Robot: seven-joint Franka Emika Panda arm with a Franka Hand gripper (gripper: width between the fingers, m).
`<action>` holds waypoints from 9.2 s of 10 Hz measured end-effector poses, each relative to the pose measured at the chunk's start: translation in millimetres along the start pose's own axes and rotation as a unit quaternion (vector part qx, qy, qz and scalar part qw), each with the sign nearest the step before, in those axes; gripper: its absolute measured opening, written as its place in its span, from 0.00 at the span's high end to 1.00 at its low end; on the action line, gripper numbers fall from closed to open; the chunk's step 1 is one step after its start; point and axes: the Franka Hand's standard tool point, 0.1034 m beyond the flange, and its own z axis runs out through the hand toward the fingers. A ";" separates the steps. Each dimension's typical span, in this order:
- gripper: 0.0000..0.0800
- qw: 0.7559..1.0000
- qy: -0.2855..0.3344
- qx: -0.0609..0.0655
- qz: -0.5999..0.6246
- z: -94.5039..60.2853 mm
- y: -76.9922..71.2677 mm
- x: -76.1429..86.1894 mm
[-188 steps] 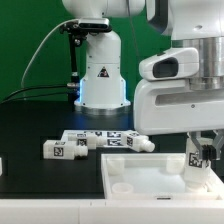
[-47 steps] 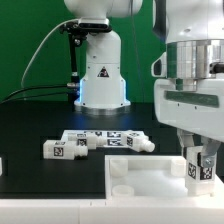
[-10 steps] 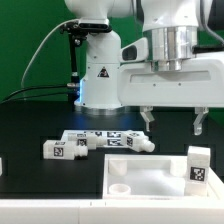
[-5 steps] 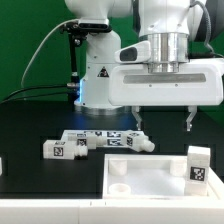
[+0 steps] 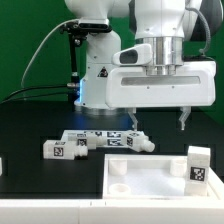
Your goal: Assemble square table
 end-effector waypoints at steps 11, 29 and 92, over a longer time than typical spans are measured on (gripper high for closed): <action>0.19 0.930 -0.052 -0.003 -0.365 20.3 25.0 -27.4; 0.64 0.946 -0.063 -0.028 -0.317 45.0 25.0 -85.0; 0.19 0.931 -0.292 0.049 0.216 9.8 18.2 -11.6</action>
Offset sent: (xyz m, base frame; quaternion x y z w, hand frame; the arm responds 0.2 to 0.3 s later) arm 0.0000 0.0000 0.0000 0.0000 0.0000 -0.1938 0.9810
